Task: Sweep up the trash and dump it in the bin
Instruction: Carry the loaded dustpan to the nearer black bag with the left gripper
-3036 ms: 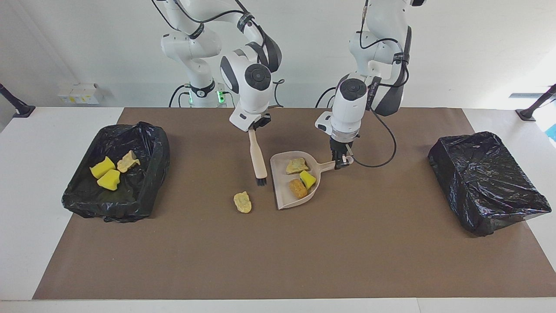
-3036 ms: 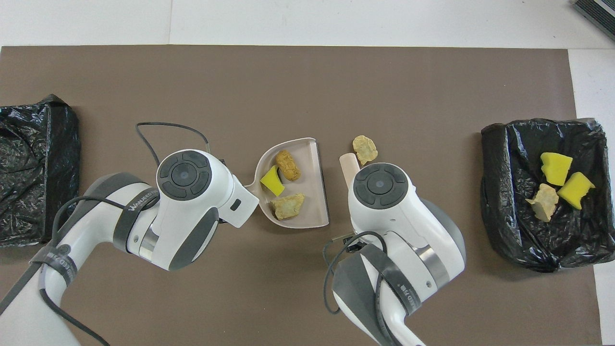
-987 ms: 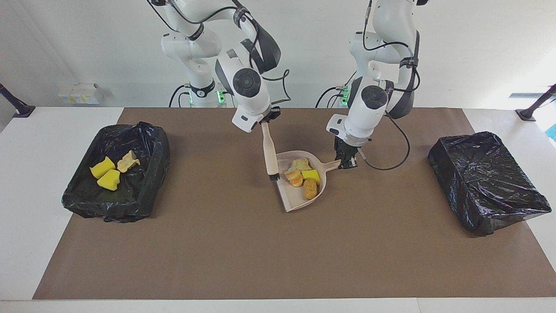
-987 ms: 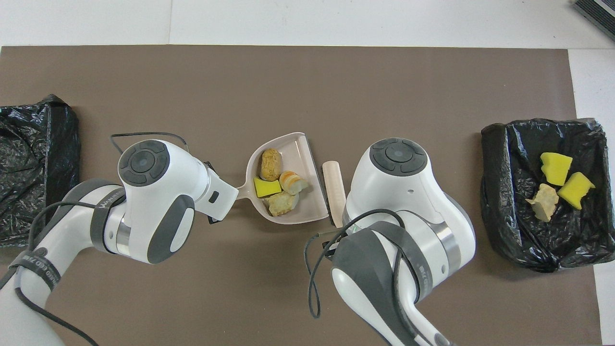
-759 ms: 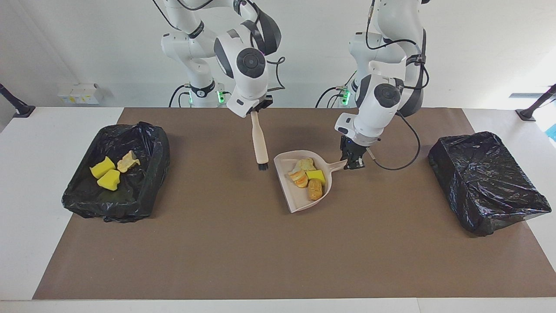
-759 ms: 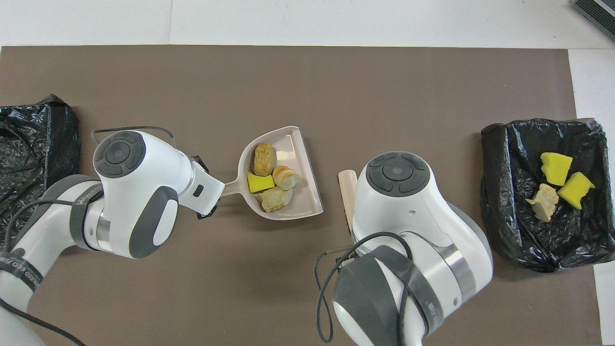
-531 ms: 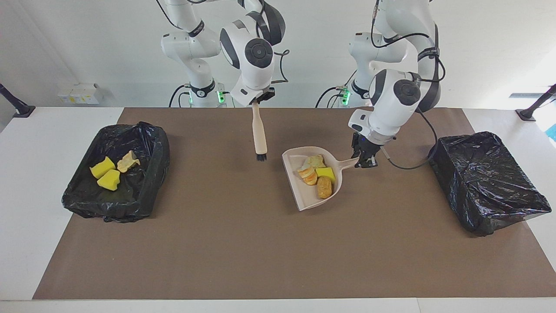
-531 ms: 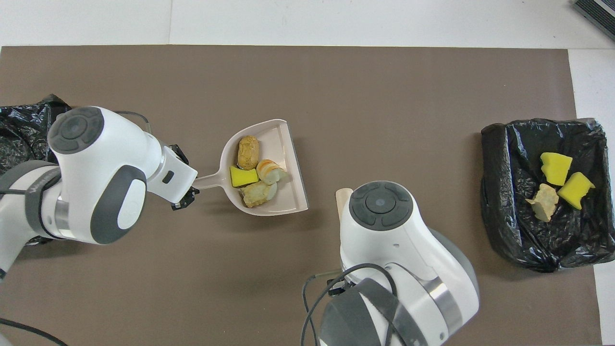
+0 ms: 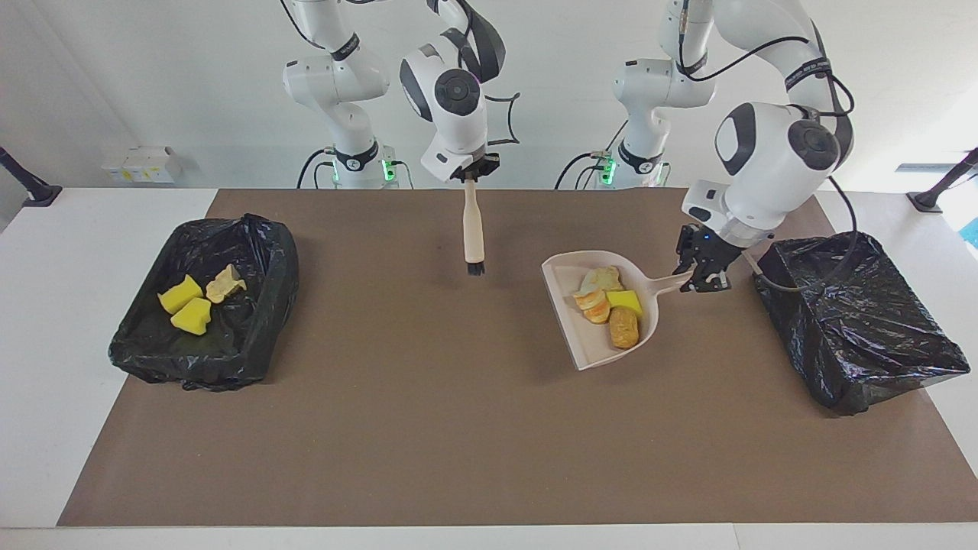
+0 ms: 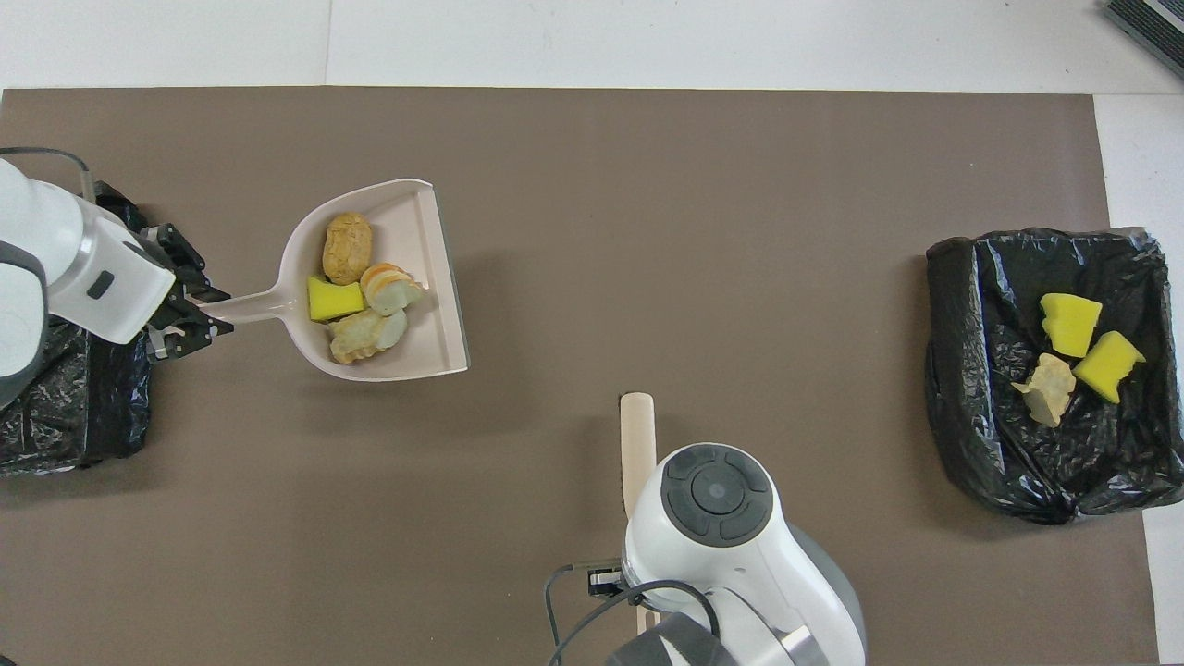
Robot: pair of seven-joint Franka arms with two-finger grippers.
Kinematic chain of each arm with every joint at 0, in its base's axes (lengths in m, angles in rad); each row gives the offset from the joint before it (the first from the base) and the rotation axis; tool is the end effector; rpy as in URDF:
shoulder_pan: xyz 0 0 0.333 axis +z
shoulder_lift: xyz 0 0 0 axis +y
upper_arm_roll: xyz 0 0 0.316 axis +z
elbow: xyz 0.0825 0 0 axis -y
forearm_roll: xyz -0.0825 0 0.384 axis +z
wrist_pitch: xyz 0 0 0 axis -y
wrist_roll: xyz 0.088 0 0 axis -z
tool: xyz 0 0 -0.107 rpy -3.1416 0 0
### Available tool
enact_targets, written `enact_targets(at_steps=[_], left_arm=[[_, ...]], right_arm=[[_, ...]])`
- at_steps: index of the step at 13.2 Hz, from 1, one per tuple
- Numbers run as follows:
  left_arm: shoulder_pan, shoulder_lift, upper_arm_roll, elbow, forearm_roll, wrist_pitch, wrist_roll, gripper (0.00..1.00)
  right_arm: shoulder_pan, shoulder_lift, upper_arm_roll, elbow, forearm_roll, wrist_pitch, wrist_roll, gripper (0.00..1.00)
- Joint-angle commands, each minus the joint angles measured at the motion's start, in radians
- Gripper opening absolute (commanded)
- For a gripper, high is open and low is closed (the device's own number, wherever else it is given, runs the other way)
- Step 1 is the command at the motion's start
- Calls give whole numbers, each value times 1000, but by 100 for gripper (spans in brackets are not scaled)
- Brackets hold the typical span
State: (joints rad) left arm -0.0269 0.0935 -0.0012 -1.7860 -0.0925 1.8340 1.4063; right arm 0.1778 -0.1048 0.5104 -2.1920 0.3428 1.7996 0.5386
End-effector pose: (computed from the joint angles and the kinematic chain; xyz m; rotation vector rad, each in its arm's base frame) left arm 0.5853 -0.0239 0.4913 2.3200 -1.9706 0.0326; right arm 0.3520 0.3296 0.4068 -3.0308 -0.0162 0.6067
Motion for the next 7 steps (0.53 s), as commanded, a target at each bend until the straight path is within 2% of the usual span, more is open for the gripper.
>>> enact_targets(at_steps=[1,5,7], left_arm=[[125,29,-11,54,11,-22,142,0],[313,29,-10,57,11,-21,376,0],[392,31,-10,82,55,-33,463,0]], right_arm=[[23,42,-1,-6,12,40,14,0],[72,111,-1,-6,-44,50,24,0],[74,132,-1,-6,-44,101,70,0]])
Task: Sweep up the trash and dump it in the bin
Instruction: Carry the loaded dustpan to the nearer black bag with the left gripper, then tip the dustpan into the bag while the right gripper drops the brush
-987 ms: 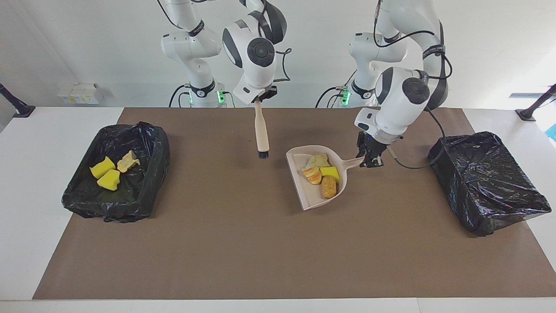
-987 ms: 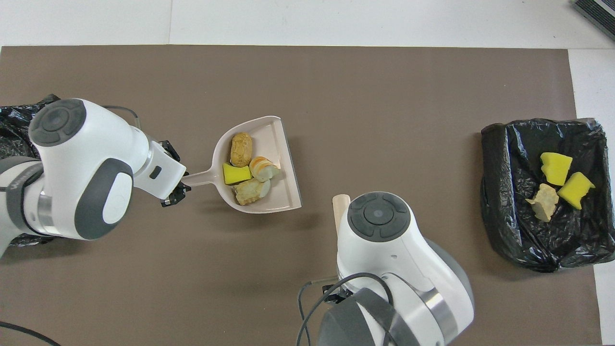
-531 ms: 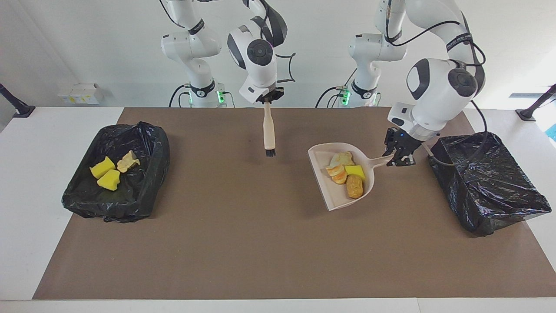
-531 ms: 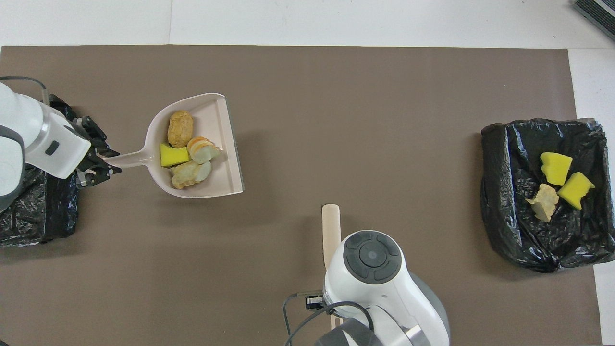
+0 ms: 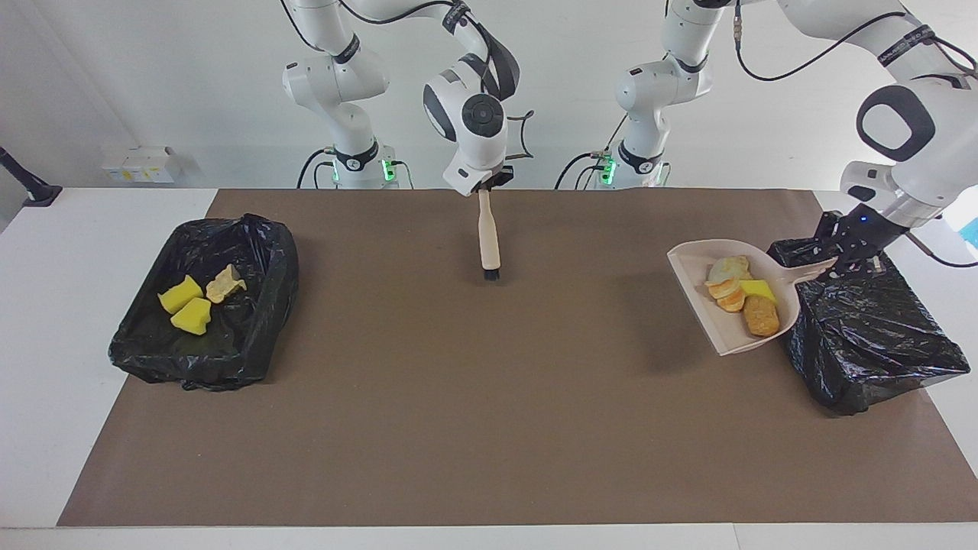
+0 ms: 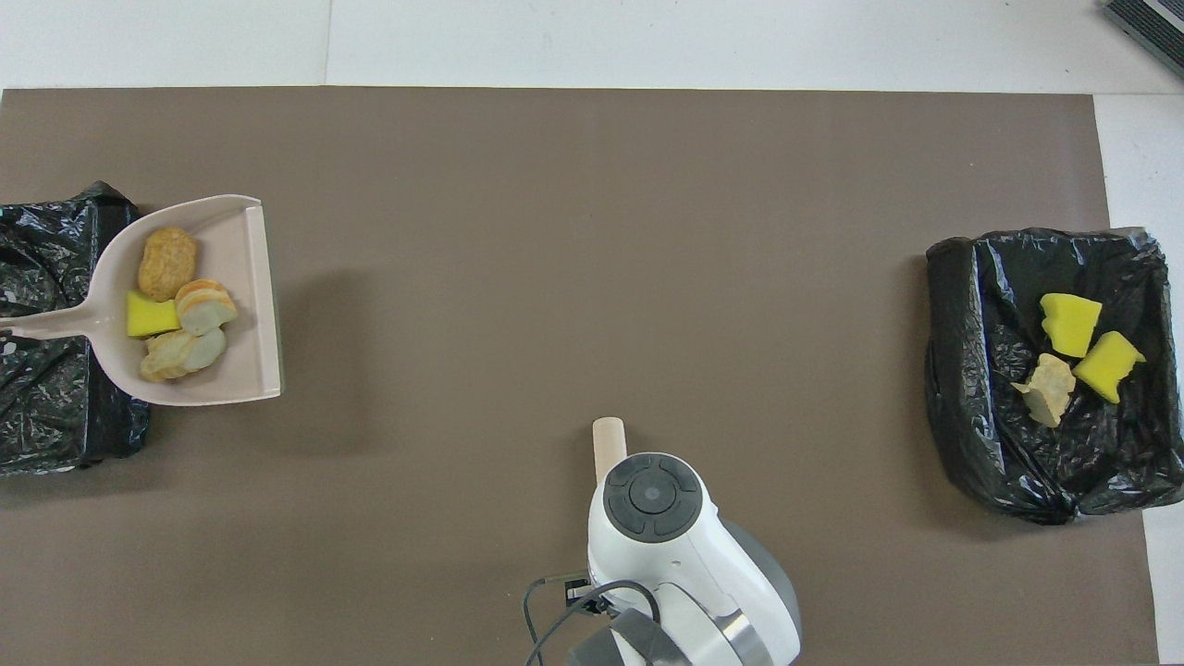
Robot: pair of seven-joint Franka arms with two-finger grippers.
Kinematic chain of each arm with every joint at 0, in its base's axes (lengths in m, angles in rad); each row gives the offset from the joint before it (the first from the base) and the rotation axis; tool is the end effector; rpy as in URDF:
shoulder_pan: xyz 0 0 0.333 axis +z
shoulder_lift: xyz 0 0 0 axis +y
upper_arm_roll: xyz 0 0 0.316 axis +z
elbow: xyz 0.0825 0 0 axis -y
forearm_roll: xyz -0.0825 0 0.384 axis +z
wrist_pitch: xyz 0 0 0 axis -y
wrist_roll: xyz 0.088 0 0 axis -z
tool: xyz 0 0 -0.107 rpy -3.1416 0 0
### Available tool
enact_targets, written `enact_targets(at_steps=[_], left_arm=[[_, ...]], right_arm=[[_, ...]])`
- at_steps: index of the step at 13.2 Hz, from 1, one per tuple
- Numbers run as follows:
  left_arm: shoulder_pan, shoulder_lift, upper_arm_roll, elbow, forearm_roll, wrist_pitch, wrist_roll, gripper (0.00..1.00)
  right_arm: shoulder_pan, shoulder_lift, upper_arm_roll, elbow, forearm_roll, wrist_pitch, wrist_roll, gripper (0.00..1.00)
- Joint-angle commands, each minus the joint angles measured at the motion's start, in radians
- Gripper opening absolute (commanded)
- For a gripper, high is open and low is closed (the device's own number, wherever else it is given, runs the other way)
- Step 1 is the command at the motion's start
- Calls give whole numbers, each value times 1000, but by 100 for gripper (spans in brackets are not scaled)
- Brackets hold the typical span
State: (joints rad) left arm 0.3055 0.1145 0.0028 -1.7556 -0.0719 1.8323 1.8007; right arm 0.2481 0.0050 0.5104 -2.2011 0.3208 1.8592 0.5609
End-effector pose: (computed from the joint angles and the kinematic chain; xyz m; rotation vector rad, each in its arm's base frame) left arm 0.5671 0.1744 0.4931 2.2779 -2.0643 0.0633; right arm 0.3395 0.3553 0.3601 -3.0428 -0.0791 0.6957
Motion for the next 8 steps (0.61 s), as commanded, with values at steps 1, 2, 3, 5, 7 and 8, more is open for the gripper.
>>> enact_targets(at_steps=[1,2,3,5,7,8], left_arm=[[101,16,-14,68,53,-31,92,0],[139,24,-14,85,72,-31,120,0],[156,51,-14,132,99,-34,140,0],[190,120,-14,259,180,-62,157,0],[195,139,-14,281,236,-22,141,0],[187,142,-14,281,297,29,140,0]], right_arm=[[3,36,-1,3,-22,52,62,0],[3,41,-1,3,-22,64,68,0],[5,58,-1,1,-22,75,68,0],[16,75,-1,1,-23,97,68,0],[17,76,-3,1,-25,97,65,7],[16,82,-3,3,-25,97,56,47]])
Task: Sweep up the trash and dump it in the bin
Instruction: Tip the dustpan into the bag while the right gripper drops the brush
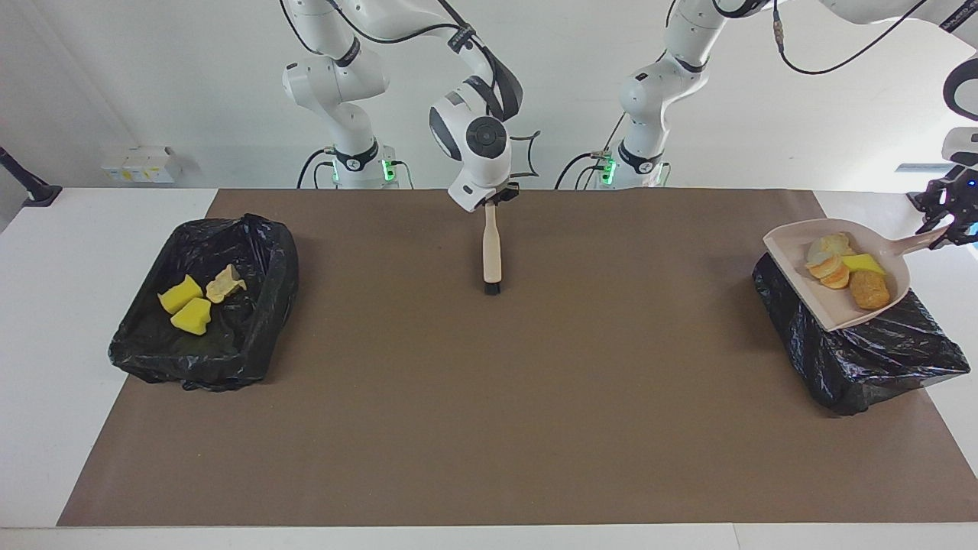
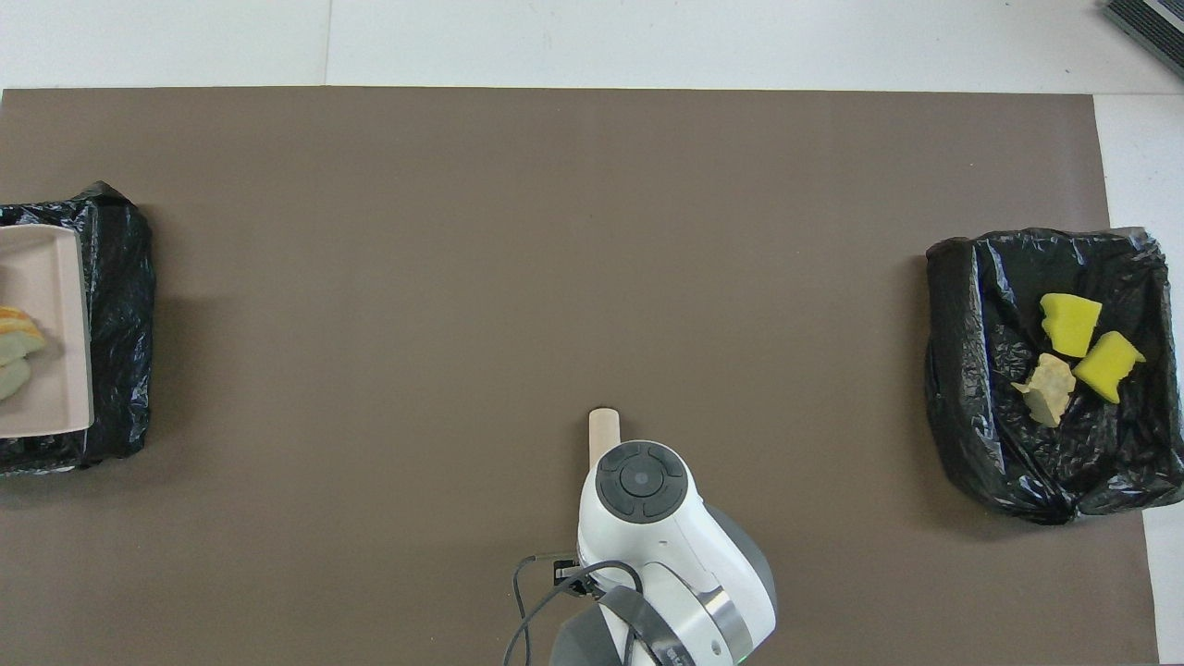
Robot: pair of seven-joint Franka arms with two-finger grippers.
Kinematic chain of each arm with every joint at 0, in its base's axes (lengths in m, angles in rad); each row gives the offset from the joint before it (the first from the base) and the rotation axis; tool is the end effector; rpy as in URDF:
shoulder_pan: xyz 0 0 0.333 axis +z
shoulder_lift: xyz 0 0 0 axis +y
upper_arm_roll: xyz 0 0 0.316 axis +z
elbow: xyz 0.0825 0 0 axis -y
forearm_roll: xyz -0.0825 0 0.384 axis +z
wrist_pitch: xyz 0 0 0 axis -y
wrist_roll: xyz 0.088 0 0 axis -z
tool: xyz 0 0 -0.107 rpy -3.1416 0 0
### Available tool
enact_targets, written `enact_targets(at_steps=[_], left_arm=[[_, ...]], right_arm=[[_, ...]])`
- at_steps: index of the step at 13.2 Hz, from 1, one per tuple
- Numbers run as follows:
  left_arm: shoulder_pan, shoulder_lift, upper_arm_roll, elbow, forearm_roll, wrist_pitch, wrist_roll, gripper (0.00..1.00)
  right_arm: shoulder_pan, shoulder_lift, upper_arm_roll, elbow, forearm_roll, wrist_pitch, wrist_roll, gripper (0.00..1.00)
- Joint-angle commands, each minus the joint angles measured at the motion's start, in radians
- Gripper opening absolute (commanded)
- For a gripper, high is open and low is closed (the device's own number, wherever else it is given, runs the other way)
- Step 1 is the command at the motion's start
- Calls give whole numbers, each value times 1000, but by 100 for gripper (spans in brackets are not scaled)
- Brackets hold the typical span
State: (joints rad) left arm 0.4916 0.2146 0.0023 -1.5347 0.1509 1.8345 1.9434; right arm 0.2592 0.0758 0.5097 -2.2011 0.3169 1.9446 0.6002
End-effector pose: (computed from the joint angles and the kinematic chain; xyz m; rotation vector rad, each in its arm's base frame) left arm 0.5556 0.3127 0.5390 -2.2173 2.0302 0.1648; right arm 0.3469 0.3640 0.3338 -3.0286 -0.0126 0.6871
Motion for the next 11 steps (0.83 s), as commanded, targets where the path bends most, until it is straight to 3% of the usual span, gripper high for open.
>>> enact_targets(at_steps=[1,6,11], left_arm=[[-4,43,-13,59,123,52,-23,0],[-82,31,-15,15,462,80,-187,0],[-128,23,-15,7,751,88,-190,0]], right_arm=[[6,12,-2,10,-39,11,7,99],[-30,39,-13,96,-160,40,6,100],[-176,33,-11,237,-294,46,0,100]])
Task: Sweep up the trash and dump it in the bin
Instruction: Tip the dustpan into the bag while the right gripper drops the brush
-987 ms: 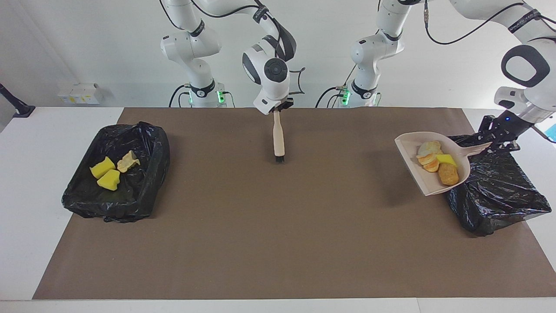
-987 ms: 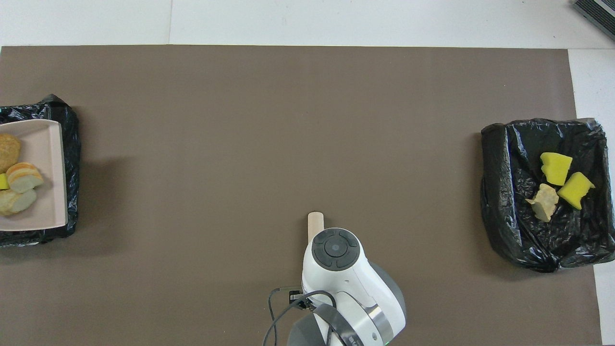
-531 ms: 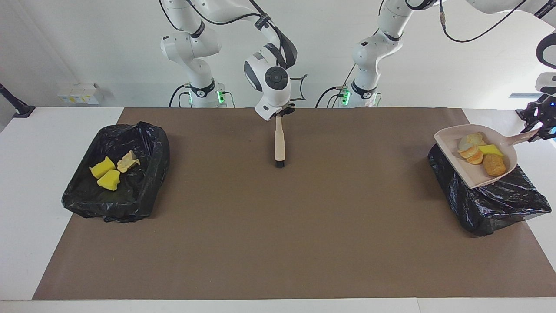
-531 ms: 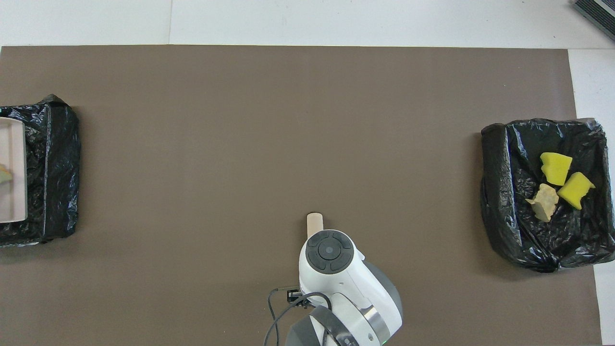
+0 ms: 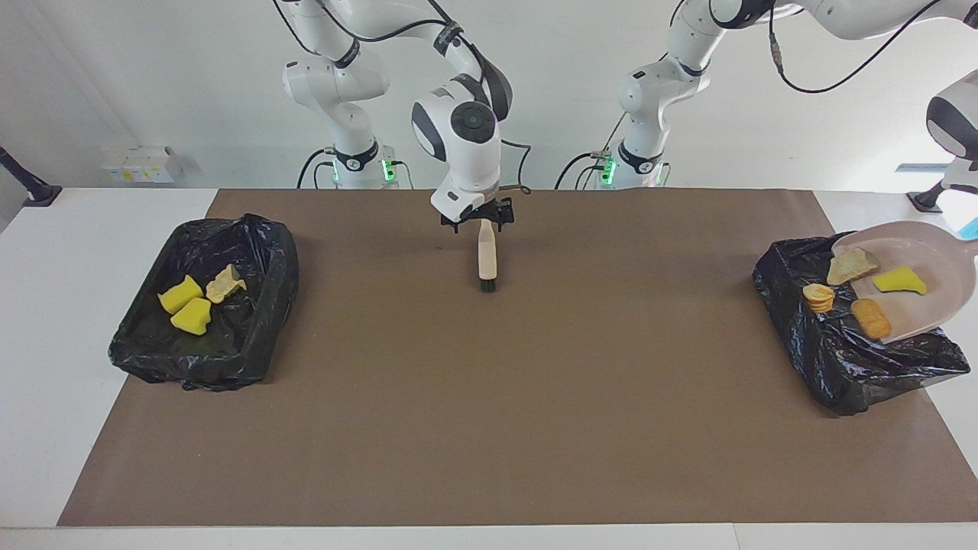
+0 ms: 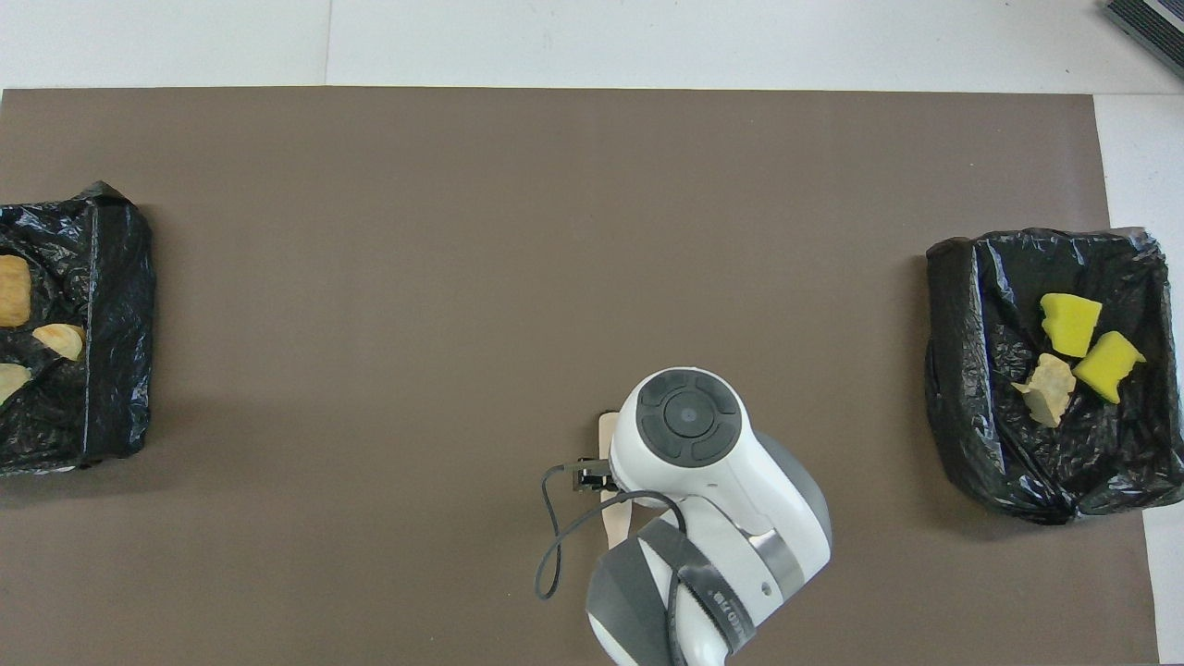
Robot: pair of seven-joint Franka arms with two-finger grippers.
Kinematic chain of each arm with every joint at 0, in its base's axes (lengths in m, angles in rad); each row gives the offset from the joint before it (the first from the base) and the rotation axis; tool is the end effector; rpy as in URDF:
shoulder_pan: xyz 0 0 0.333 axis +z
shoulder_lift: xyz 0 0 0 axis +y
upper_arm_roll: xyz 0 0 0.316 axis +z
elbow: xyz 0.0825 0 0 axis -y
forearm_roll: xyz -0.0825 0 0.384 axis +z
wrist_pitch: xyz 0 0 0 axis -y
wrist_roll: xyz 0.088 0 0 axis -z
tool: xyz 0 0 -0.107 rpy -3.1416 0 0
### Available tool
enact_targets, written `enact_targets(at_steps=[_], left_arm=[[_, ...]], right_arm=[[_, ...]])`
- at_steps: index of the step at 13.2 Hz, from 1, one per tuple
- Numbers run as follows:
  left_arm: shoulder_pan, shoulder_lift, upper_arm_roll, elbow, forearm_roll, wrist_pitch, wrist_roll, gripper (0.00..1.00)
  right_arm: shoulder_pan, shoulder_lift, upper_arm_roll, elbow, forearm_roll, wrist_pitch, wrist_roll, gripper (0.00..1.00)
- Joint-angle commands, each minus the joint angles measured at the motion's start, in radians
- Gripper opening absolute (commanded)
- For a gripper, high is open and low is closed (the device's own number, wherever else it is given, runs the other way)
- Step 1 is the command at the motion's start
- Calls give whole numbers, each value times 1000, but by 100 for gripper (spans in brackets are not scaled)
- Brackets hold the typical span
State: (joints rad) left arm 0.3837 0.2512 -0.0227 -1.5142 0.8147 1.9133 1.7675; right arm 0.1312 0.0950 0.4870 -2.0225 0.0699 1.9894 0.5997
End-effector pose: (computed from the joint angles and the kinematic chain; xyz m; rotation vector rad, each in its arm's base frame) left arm 0.5969 0.2826 0.5541 -1.7255 1.8375 0.8162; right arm 0.4529 0.3225 0.3996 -3.1118 0.0202 0.2456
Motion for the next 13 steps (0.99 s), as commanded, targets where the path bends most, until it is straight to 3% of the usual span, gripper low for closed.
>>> enact_targets(at_steps=[1,4,7,9,11,13], left_arm=[[-34,-15,10,-12,142,9,-14,0],[-39,-24,9,-9,309,23,-19,0],[-39,-55,1,-1,350,39,-19,0],[-75,-75,-2,-1,328,33,-23,0],[-103,-87,-2,0,240,23,-26,0],[-126,-102,-2,0,77,-8,-26,0]], right_arm=[[-62,14,12,79,-79,2,-1,100],[-90,12,10,117,-133,0,-6,100],[-140,8,-4,177,-203,-40,-64,100],[-84,5,-127,231,-211,-89,-130,100],[7,-32,-336,266,-197,-93,-190,100],[-42,-78,-380,274,-197,-119,-356,100]])
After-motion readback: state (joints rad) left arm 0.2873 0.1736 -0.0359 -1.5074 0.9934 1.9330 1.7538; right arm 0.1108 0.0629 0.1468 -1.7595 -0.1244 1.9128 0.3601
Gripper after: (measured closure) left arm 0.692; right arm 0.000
